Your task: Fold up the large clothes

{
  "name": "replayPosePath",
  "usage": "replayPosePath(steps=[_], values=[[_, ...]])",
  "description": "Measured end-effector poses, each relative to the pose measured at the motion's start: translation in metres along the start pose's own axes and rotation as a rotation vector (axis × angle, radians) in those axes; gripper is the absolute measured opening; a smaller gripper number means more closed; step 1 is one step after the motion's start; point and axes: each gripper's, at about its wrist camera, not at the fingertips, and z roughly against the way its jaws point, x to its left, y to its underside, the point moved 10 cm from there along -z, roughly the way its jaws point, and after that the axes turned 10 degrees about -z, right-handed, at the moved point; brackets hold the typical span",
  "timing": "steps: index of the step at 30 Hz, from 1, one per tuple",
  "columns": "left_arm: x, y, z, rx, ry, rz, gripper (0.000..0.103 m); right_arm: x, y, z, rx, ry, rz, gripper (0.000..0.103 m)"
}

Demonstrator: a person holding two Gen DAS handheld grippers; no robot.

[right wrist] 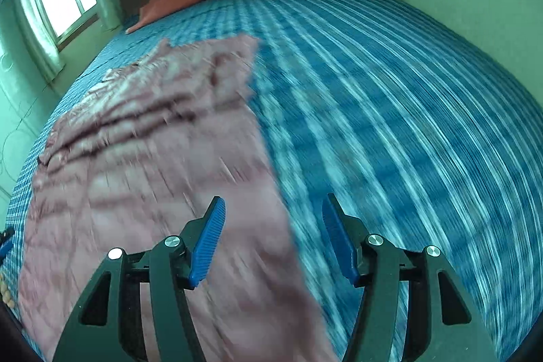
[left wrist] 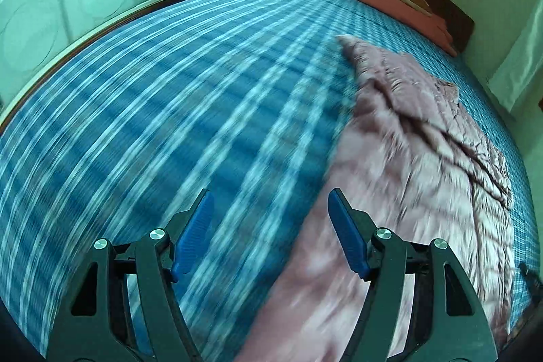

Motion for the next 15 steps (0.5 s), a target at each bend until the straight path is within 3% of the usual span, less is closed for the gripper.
replayPosePath(steps=[3,7,15], values=[[0.02,0.03,0.017,0.012,0.002,0.081,0.069,-0.033,0.03,0.018,0.022,0.003,-0.062,0.059],[0.038,0.07,0.042,0.018,0.061,0.228,0.069,-0.065,0.065,0.042,0.038,-0.051,-0.182,0.059],[0.019,0.118,0.062,0.033,0.268,0.411,0.07,-0.078,0.103,0.058,0.067,-0.202,-0.341,0.059]])
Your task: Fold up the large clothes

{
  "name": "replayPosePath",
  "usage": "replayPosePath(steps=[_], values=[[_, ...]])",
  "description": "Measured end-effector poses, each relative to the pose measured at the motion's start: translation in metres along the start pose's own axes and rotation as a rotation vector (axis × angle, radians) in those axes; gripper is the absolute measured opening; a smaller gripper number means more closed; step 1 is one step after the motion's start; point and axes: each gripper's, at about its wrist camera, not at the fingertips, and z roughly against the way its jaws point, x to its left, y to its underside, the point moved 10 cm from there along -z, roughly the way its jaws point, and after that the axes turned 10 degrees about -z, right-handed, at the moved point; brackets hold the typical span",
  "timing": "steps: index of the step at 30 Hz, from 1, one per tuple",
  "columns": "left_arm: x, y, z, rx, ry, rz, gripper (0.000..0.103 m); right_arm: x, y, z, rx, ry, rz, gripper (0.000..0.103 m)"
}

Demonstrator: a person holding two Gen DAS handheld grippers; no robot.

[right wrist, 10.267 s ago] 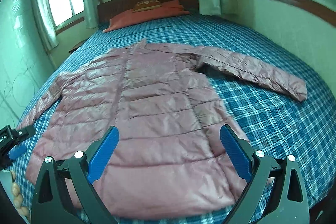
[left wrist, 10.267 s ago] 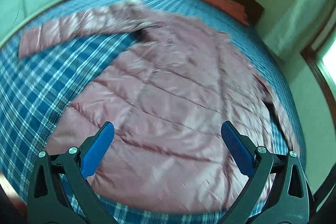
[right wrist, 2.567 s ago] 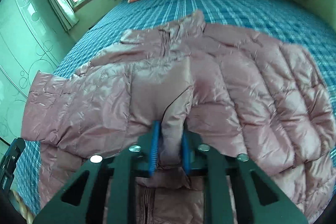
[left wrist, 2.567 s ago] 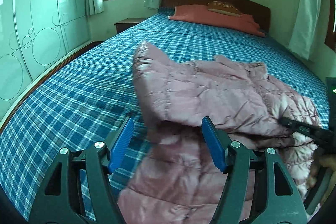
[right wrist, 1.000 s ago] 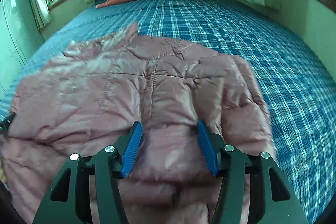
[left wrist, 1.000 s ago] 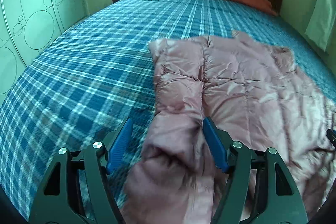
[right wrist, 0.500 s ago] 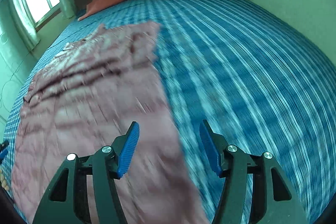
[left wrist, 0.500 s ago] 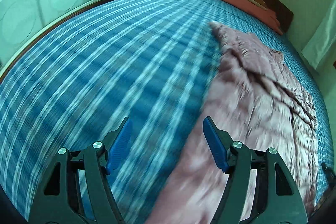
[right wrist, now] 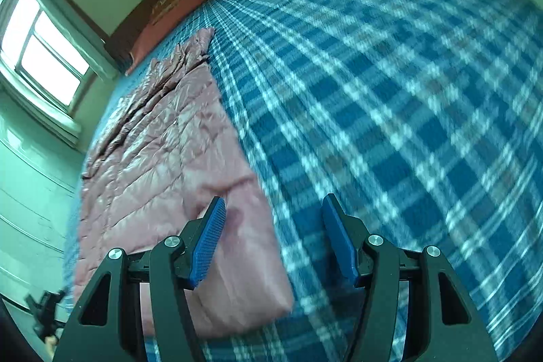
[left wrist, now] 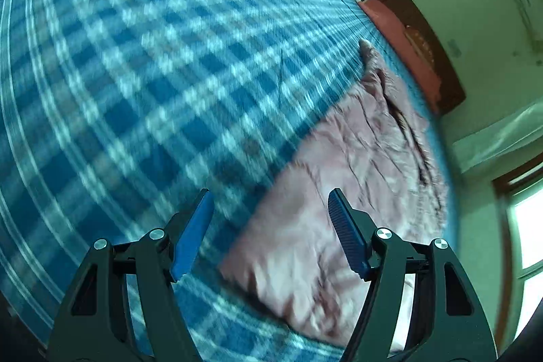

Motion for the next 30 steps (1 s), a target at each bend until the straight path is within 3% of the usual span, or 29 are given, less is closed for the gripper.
replayPosePath(steps=[12,22,26,27,29,30], values=[[-0.012,0.036,0.014,-0.026,0.155,0.142,0.07,0.031,0.053,0.007,0.083,-0.263,-0.097,0.061],[-0.029,0.032,-0.003,-0.045,0.169,0.118,0.07,0.051,0.044,-0.014,0.064,-0.322,-0.163,0.058],[-0.038,0.027,-0.014,-0.059,0.162,0.081,0.07,0.049,0.043,-0.019,0.063,-0.305,-0.151,0.043],[-0.041,0.025,-0.016,-0.063,0.165,0.078,0.066,0.049,0.042,-0.021,0.065,-0.299,-0.153,0.039],[-0.044,0.025,-0.022,-0.047,0.179,0.072,0.047,0.048,0.043,-0.027,0.074,-0.289,-0.155,0.024],[-0.048,0.026,-0.028,-0.023,0.196,0.076,0.036,0.049,0.044,-0.028,0.079,-0.293,-0.157,0.022]])
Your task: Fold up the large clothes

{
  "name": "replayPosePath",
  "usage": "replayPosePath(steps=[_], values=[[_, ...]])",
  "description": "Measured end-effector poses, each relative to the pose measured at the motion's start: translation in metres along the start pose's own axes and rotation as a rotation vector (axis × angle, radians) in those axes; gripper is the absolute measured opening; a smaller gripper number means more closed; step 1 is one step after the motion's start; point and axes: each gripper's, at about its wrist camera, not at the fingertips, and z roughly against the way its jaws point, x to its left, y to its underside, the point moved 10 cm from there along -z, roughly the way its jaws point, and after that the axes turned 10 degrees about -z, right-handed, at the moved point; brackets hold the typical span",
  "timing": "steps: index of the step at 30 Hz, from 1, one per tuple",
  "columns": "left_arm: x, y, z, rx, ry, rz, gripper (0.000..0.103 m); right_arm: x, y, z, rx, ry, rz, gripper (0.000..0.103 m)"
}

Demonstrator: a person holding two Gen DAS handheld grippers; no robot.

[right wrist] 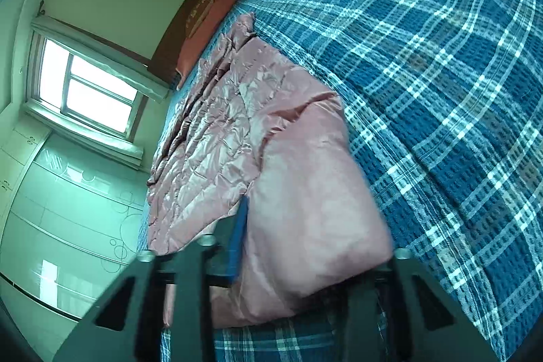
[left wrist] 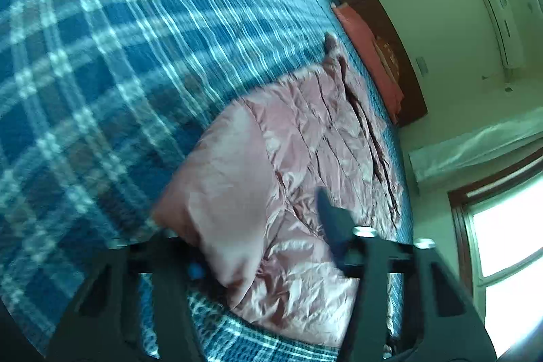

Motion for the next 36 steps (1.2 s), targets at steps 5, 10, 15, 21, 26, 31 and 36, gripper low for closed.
replayPosePath(steps=[5,10,15,21,26,31,36], values=[[-0.003,-0.002,-0.005,0.006,0.013,0.003,0.008,0.01,-0.002,0.002,-0.01,-0.03,0.026,0.012],[-0.02,-0.014,0.01,-0.029,0.073,-0.013,0.005,0.029,-0.006,0.013,-0.02,-0.089,0.051,0.011],[-0.04,-0.021,0.036,-0.066,0.127,-0.063,0.005,0.047,-0.004,0.026,-0.013,-0.138,0.069,0.01],[-0.053,-0.018,0.077,-0.084,0.178,-0.125,0.004,0.066,0.009,0.06,0.017,-0.201,0.107,0.01],[-0.055,-0.01,0.117,-0.089,0.229,-0.133,0.004,0.075,0.031,0.1,0.041,-0.254,0.157,0.01],[-0.067,-0.013,0.128,-0.098,0.237,-0.17,0.004,0.082,0.038,0.113,0.053,-0.282,0.173,0.01],[-0.083,-0.036,0.105,-0.109,0.249,-0.179,0.004,0.106,0.01,0.091,0.032,-0.338,0.167,0.01]])
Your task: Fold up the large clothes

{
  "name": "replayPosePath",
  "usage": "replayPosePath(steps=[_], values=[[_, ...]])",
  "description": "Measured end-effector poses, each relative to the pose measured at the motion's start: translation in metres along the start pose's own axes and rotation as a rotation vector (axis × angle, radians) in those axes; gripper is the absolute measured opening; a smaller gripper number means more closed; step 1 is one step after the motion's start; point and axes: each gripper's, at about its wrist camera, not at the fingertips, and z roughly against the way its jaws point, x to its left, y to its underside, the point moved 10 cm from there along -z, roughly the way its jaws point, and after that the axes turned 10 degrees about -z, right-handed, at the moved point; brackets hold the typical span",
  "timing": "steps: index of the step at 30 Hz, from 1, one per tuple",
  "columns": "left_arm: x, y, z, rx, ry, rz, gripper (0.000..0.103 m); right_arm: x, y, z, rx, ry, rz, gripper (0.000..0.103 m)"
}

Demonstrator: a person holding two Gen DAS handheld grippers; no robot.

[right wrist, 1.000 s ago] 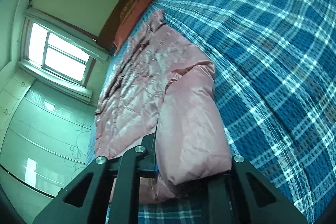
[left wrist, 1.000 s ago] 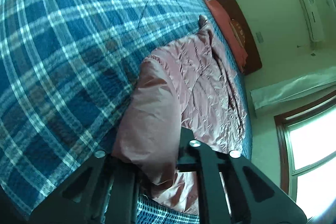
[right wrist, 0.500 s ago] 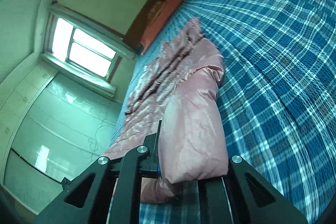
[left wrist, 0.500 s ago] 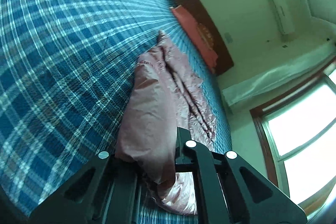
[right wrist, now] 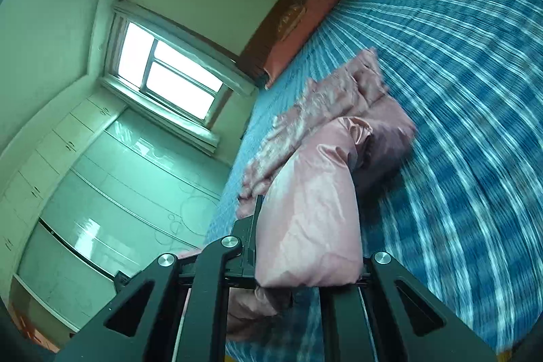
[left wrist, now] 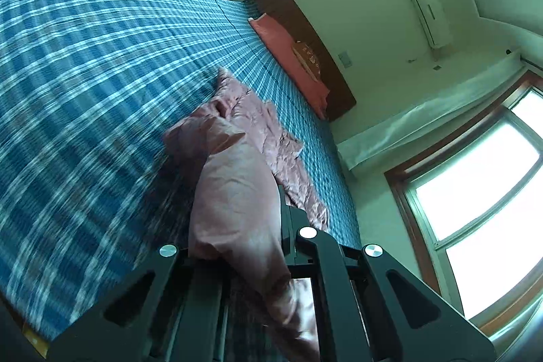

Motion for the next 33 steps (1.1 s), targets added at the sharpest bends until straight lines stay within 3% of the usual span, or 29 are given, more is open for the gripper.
replayPosePath(steps=[10,19,24,33], values=[[-0.009,-0.097,-0.118,-0.031,-0.065,-0.067,0.004,0.019,-0.112,-0.104,-0.037,-0.011,-0.026,0.01],[0.017,-0.159,-0.247,0.009,-0.182,-0.08,0.004,-0.015,-0.204,-0.218,-0.061,0.136,-0.047,0.01],[0.037,-0.17,-0.311,0.063,-0.257,-0.128,0.004,-0.052,-0.23,-0.272,-0.028,0.215,-0.09,0.01],[0.075,-0.16,-0.374,0.143,-0.377,-0.201,0.004,-0.1,-0.24,-0.325,0.012,0.338,-0.088,0.012]])
